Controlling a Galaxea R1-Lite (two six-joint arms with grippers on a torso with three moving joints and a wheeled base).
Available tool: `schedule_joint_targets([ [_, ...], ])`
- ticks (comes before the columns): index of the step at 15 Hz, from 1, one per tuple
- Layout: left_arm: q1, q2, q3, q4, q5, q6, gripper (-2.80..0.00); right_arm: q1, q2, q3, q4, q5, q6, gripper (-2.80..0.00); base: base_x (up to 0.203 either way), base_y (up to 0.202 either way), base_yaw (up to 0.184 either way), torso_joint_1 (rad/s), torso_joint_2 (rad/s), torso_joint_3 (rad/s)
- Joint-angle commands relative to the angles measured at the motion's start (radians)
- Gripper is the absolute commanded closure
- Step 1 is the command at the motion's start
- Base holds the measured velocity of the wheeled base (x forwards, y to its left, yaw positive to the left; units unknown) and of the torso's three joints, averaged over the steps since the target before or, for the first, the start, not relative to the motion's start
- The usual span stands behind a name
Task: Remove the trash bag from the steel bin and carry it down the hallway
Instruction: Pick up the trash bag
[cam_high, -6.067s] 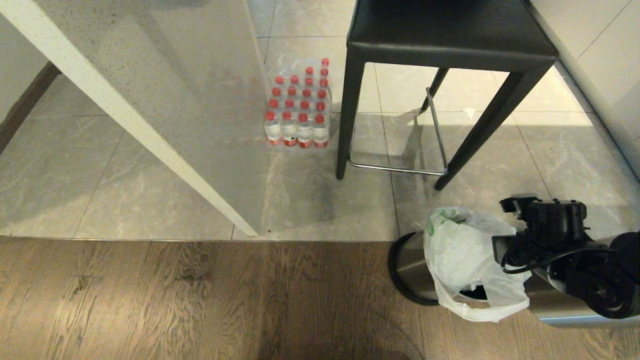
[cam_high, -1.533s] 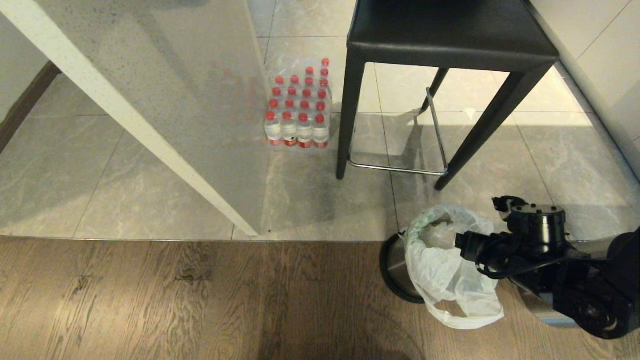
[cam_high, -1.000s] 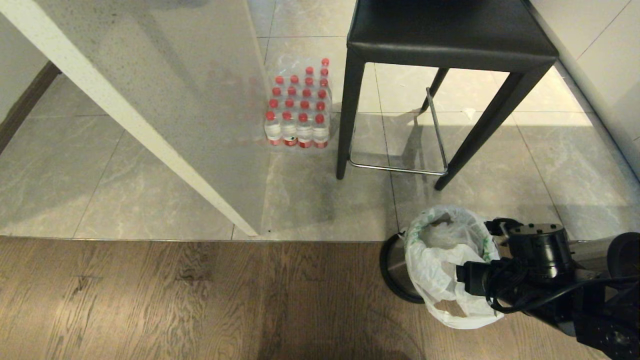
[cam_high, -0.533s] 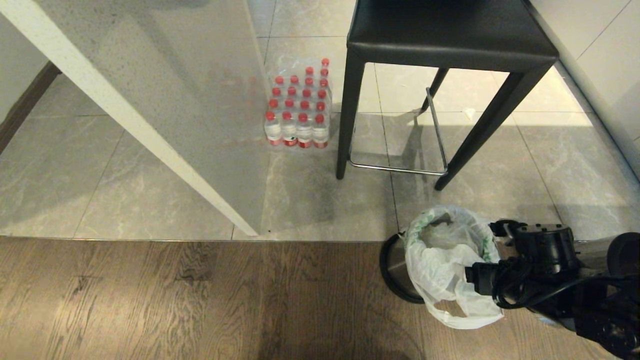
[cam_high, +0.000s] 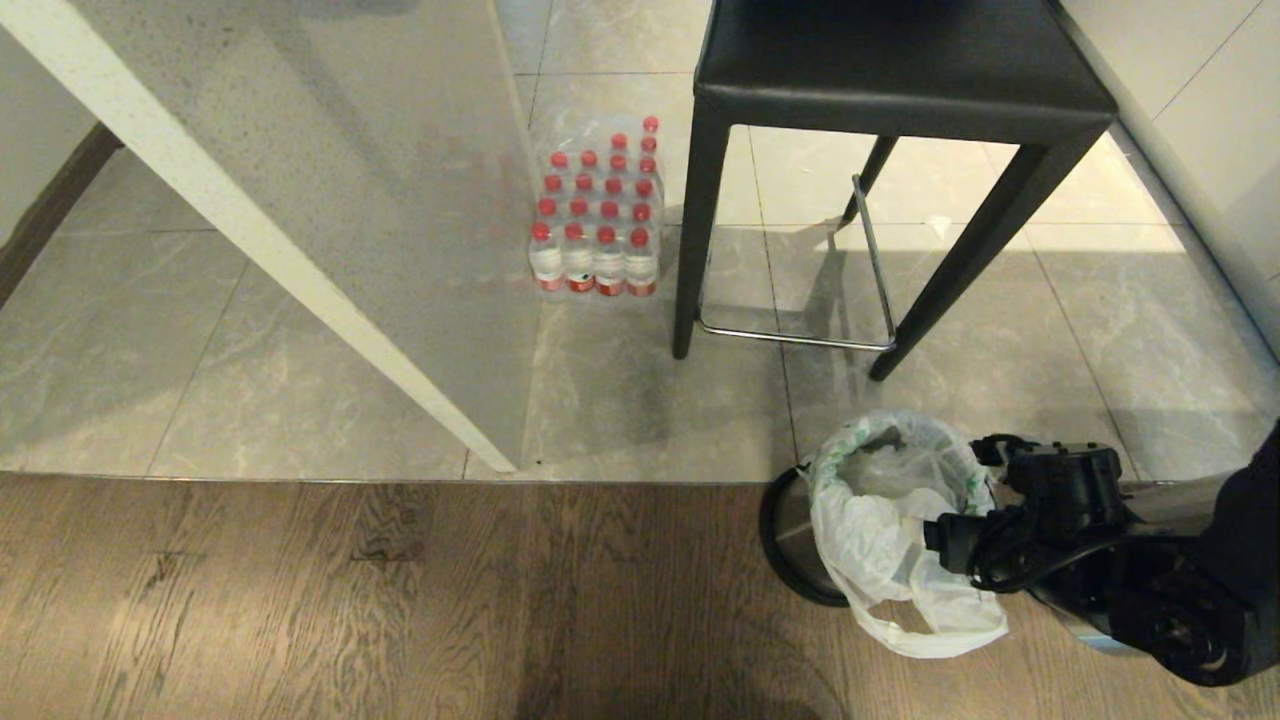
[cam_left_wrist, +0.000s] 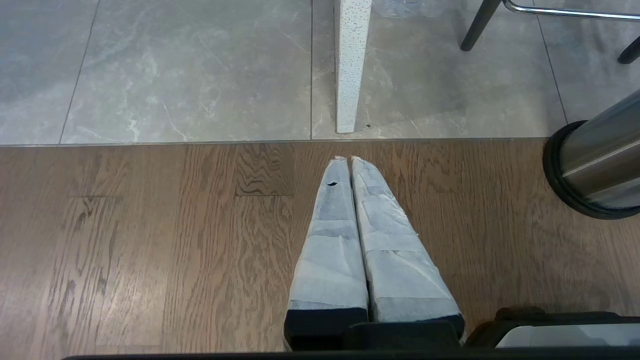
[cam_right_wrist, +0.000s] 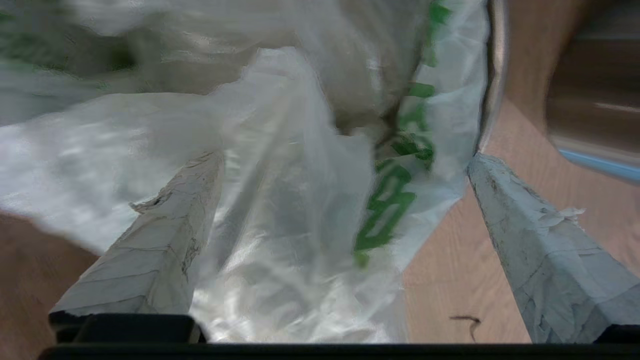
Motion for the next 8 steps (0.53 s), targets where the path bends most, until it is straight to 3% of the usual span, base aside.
schedule_joint_targets([
  [1,0.0,0.0,0.0,0.0,0.0,0.0,0.0,-0.003,0.025,-0.004,-0.01,-0.001,0.001,-2.8,0.0,0.0,0.0,0.0,0.0,0.0],
  [8,0.0,0.0,0.0,0.0,0.0,0.0,0.0,-0.003,0.083,-0.059,-0.035,-0.003,-0.001,-2.8,0.0,0.0,0.0,0.0,0.0,0.0],
])
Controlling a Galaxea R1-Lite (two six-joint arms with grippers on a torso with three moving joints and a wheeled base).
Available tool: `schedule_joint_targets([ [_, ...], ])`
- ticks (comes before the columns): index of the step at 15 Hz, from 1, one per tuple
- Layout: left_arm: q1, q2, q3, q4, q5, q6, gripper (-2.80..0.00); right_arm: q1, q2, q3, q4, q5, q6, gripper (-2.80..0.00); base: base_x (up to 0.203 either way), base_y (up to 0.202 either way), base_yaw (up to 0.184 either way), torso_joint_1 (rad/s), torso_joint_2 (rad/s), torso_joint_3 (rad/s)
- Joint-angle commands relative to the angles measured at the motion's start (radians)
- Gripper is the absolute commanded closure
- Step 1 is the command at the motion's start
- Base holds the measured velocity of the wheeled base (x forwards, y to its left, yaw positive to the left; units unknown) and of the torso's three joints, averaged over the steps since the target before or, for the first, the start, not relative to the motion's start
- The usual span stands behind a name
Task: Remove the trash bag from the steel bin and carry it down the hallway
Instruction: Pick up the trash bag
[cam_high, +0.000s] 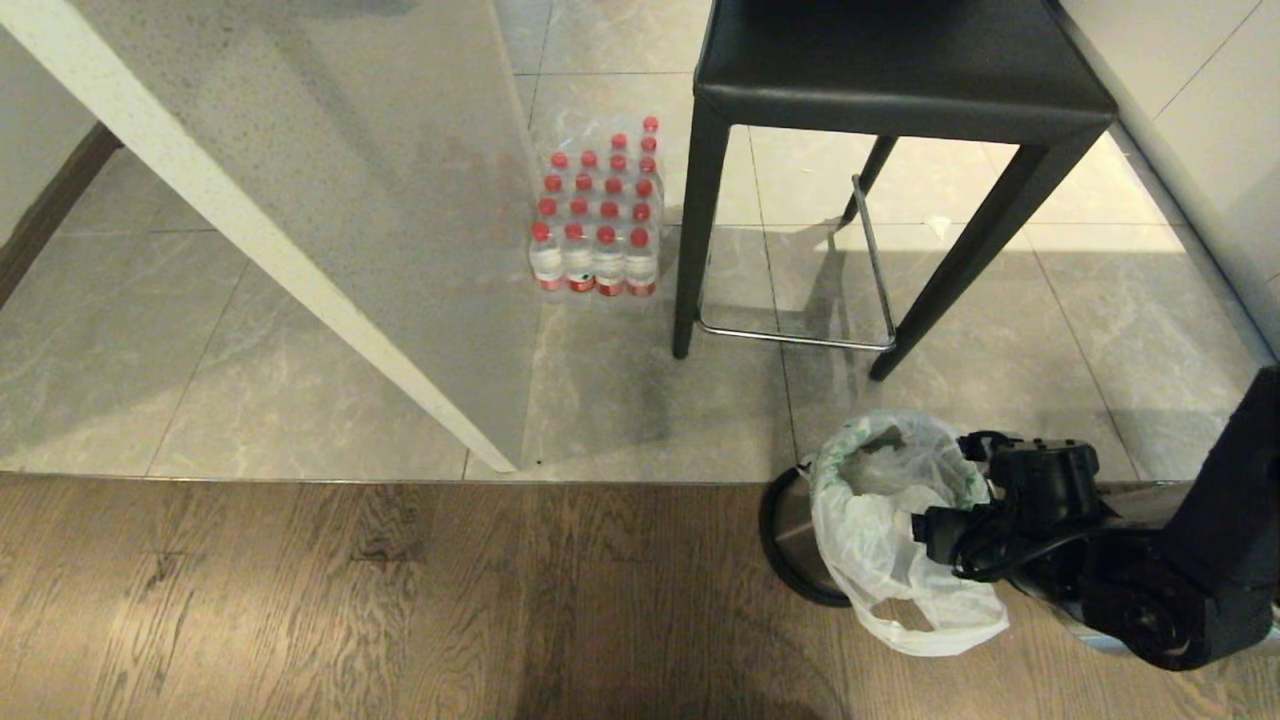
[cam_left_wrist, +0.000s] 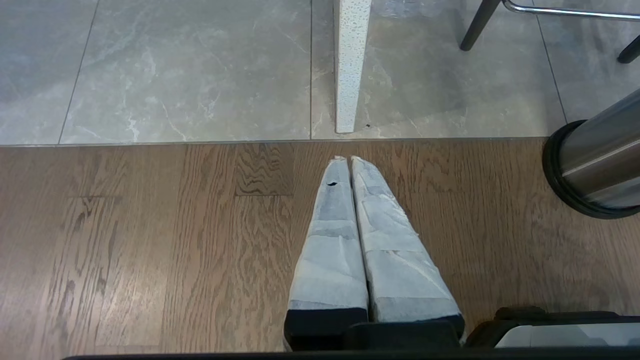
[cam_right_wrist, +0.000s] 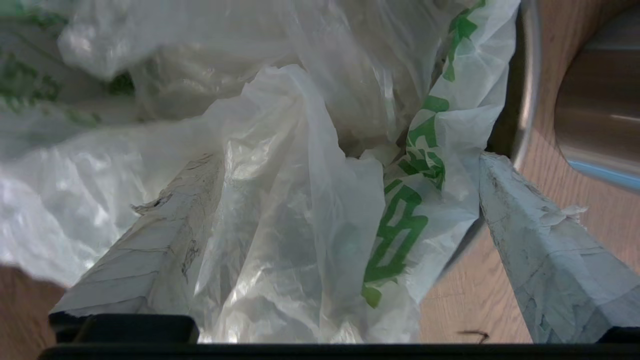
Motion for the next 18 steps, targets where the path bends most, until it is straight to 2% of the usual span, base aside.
schedule_joint_targets([
  [1,0.0,0.0,0.0,0.0,0.0,0.0,0.0,0.0,0.024,-0.015,-0.009,-0.002,0.001,-2.8,0.0,0.0,0.0,0.0,0.0,0.0],
  [9,0.0,0.0,0.0,0.0,0.0,0.0,0.0,0.0,0.115,-0.096,-0.027,-0.003,0.007,-2.8,0.0,0.0,0.0,0.0,0.0,0.0],
  [14,0.0,0.0,0.0,0.0,0.0,0.0,0.0,0.0,0.156,-0.125,-0.027,0.001,0.041,-2.8,0.0,0.0,0.0,0.0,0.0,0.0],
  [15,0.0,0.0,0.0,0.0,0.0,0.0,0.0,0.001,0.166,-0.135,-0.026,0.001,0.041,0.0,0.0,0.0,0.0,0.0,0.0,0.0],
  [18,0.0,0.0,0.0,0.0,0.0,0.0,0.0,0.002,0.163,-0.135,-0.024,-0.003,0.035,0.0,0.0,0.0,0.0,0.0,0.0,0.0],
])
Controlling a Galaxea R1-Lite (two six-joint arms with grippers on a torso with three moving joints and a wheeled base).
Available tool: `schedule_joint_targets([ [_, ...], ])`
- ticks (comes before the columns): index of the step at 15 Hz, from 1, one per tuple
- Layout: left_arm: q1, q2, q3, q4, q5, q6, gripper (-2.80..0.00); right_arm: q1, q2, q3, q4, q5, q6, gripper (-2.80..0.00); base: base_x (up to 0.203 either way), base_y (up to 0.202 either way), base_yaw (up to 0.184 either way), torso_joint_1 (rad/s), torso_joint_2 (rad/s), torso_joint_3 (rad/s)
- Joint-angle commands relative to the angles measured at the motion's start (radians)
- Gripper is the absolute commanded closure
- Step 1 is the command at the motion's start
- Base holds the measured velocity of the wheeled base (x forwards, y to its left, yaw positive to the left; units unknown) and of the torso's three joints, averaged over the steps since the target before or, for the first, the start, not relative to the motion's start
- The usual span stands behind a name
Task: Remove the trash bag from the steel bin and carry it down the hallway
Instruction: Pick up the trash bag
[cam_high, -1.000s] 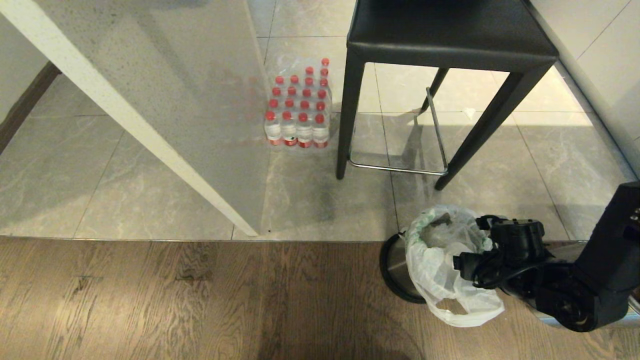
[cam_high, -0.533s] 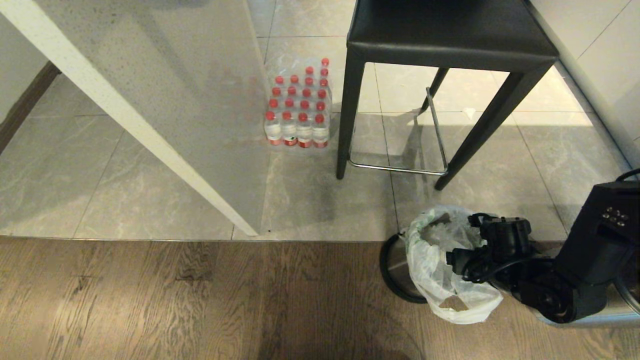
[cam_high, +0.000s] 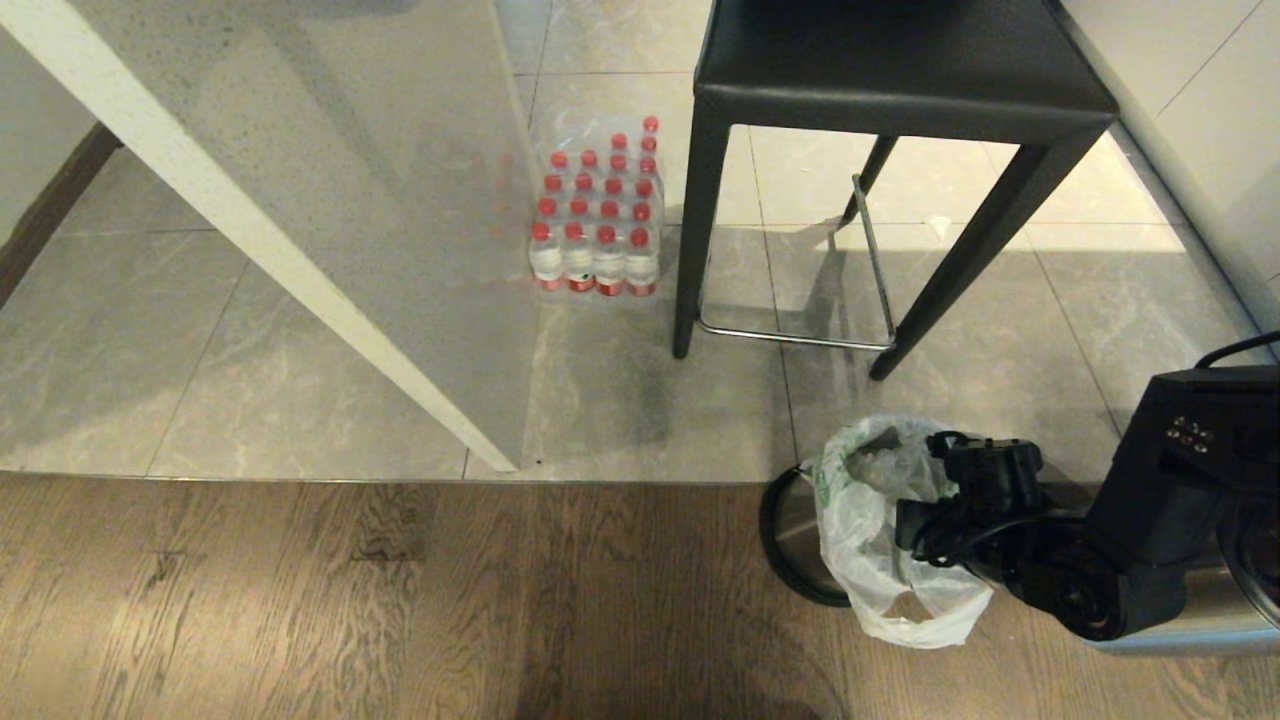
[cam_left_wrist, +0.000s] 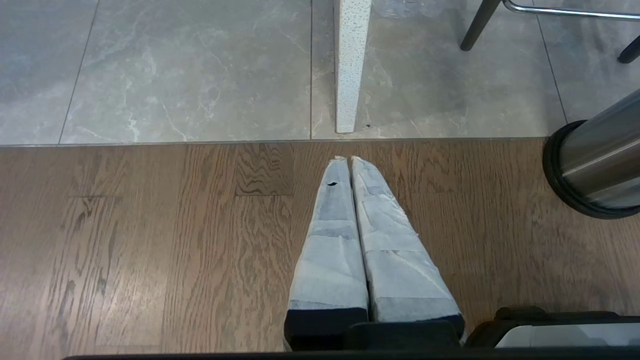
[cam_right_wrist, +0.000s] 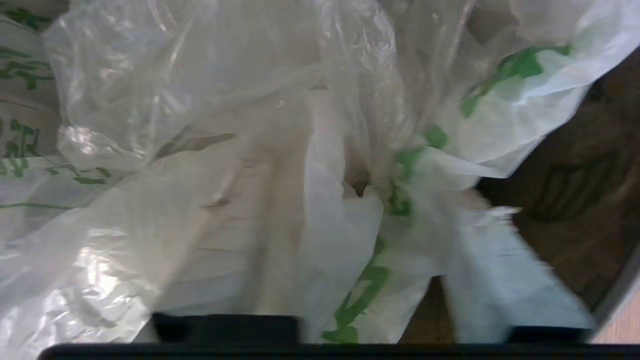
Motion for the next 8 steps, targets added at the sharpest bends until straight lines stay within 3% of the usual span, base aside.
schedule_joint_targets([
  [1,0.0,0.0,0.0,0.0,0.0,0.0,0.0,-0.001,-0.006,0.001,-0.006,-0.003,0.001,0.0,0.0,0.0,0.0,0.0,0.0,0.0],
  [8,0.0,0.0,0.0,0.0,0.0,0.0,0.0,0.001,-0.148,0.059,-0.006,-0.008,0.005,0.0,0.0,0.0,0.0,0.0,0.0,0.0],
])
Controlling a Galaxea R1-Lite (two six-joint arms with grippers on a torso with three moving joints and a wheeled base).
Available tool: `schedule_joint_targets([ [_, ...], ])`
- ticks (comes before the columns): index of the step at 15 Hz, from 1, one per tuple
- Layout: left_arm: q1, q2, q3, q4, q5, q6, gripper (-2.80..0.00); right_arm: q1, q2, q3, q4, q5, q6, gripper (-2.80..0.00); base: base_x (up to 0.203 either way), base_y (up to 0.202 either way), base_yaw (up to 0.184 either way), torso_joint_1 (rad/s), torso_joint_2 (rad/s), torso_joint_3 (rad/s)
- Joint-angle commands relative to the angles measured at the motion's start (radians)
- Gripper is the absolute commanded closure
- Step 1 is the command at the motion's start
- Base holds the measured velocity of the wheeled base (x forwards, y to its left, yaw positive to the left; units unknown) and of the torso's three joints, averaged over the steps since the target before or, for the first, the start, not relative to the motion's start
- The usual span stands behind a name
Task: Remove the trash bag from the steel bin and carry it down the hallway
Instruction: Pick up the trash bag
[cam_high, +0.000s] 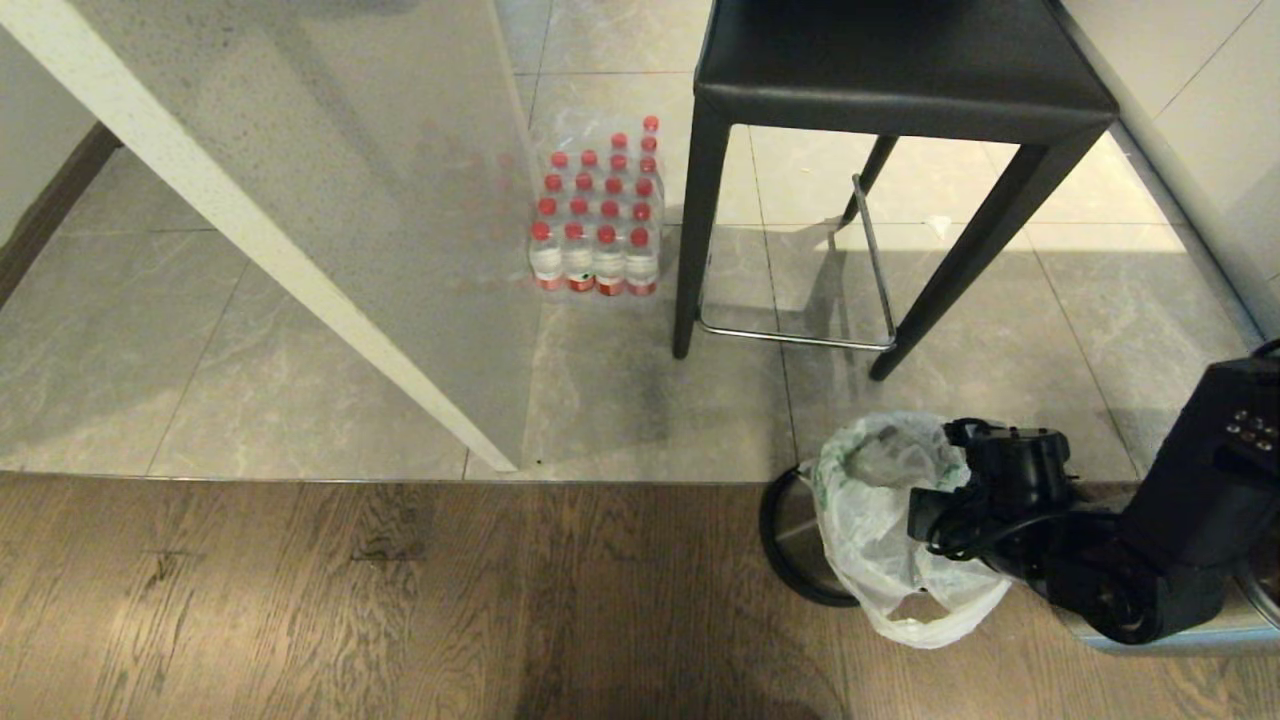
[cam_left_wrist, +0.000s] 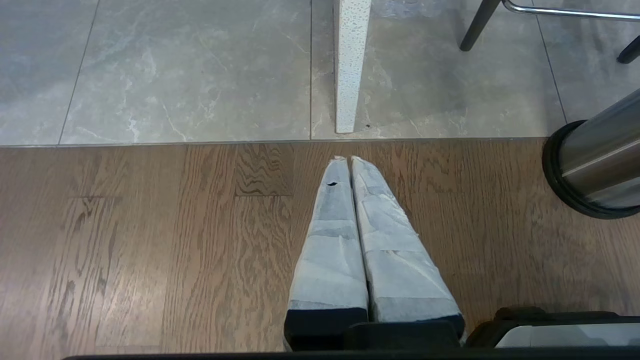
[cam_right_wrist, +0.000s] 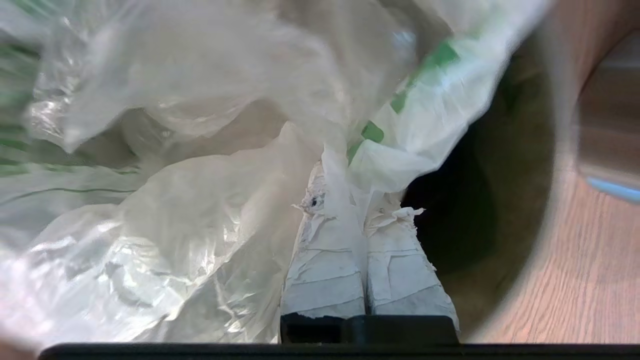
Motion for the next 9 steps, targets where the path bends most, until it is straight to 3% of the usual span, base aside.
schedule_joint_targets([
  [1,0.0,0.0,0.001,0.0,0.0,-0.001,0.0,0.003,-0.093,0.027,-0.004,0.0,0.0,0.0,0.0,0.0,0.0,0.0,0.0,0.0],
  [6,0.0,0.0,0.001,0.0,0.0,-0.001,0.0,0.006,-0.361,0.169,0.013,0.005,-0.006,0.0,0.0,0.0,0.0,0.0,0.0,0.0],
  [9,0.0,0.0,0.001,0.0,0.0,-0.001,0.0,0.006,-0.522,0.21,0.088,0.003,-0.003,0.0,0.0,0.0,0.0,0.0,0.0,0.0],
])
